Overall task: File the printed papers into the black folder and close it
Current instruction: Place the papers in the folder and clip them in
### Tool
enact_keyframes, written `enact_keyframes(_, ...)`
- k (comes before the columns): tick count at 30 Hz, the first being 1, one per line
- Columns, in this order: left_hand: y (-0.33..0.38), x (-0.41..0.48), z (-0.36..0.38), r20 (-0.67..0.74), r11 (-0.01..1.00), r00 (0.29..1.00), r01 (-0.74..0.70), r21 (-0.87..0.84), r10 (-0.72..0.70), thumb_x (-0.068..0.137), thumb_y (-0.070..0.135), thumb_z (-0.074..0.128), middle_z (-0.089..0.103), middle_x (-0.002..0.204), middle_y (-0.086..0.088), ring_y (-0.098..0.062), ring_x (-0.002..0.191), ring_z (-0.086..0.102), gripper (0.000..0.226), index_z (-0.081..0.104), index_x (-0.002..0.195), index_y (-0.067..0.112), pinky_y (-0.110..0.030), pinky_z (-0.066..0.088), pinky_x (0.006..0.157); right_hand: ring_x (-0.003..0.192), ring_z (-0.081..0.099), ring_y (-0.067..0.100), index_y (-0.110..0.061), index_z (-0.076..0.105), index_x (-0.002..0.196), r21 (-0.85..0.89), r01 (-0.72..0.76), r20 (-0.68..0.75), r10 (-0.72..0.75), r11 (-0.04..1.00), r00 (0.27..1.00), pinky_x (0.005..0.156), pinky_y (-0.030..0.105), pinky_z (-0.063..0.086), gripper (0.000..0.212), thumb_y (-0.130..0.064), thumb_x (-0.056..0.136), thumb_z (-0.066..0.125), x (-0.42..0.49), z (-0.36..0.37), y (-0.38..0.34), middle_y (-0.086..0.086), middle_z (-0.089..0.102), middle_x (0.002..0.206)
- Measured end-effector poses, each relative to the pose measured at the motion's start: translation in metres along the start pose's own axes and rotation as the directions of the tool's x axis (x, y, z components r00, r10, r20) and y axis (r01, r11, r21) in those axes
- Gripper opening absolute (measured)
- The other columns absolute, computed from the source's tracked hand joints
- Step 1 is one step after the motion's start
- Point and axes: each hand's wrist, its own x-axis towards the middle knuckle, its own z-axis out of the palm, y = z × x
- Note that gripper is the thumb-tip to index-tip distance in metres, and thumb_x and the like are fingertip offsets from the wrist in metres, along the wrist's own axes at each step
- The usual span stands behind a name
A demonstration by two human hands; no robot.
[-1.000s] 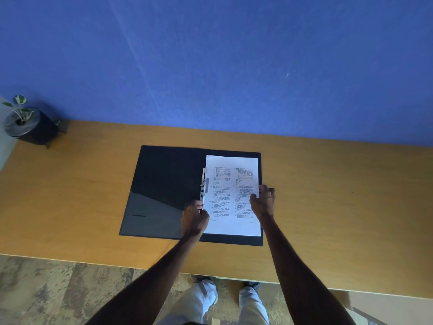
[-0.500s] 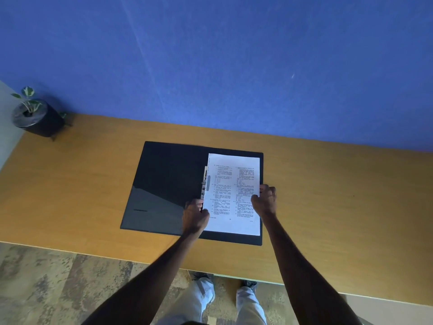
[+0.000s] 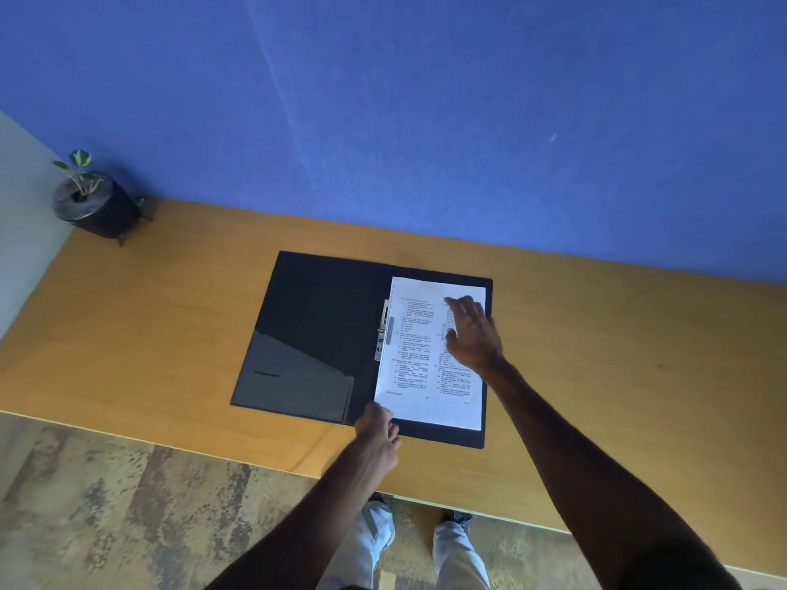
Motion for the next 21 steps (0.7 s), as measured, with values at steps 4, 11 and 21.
enact_keyframes(4,-0.011,-0.007,0.009,0.070,0.998,0.996,0.060,0.020,-0.061,0.099,-0.004,0.050,0.048,0.075,-0.007,-0.020,0.065,0.047,0.017,0.054,0.088,0.009,-0.038,0.051,0.090,0.144,0.049,0.031,-0.012,0.045,0.158,-0.097,0.058,0.055,-0.053,0.994,0.997,0.113,0.050,0.045,0.066,-0.006,0.093,0.059,0.030,-0.005,0.006,0.009,0.050,0.156)
enact_keyframes(11,-0.012,-0.003,0.018,0.112,0.994,0.987,0.113,-0.001,-0.112,0.098,0.001,0.057,0.043,0.073,-0.005,-0.020,0.064,0.041,0.005,0.056,0.098,0.005,-0.037,0.048,0.100,0.147,0.046,0.032,-0.010,0.038,0.160,-0.119,0.034,0.115,-0.021,0.992,0.993,0.118,0.049,0.041,0.075,-0.002,0.089,0.062,0.076,-0.007,-0.005,0.011,0.046,0.159)
enact_keyframes(21,-0.002,-0.003,0.026,0.097,0.989,0.987,0.134,-0.059,-0.128,0.098,0.004,0.059,0.049,0.096,-0.013,-0.021,0.074,0.047,0.009,0.060,0.106,0.001,-0.034,0.050,0.087,0.136,0.051,0.032,-0.007,0.055,0.142,-0.181,0.025,0.178,0.008,0.983,0.984,0.105,0.051,0.049,0.062,0.006,0.082,0.065,0.096,-0.002,-0.010,0.011,0.048,0.146)
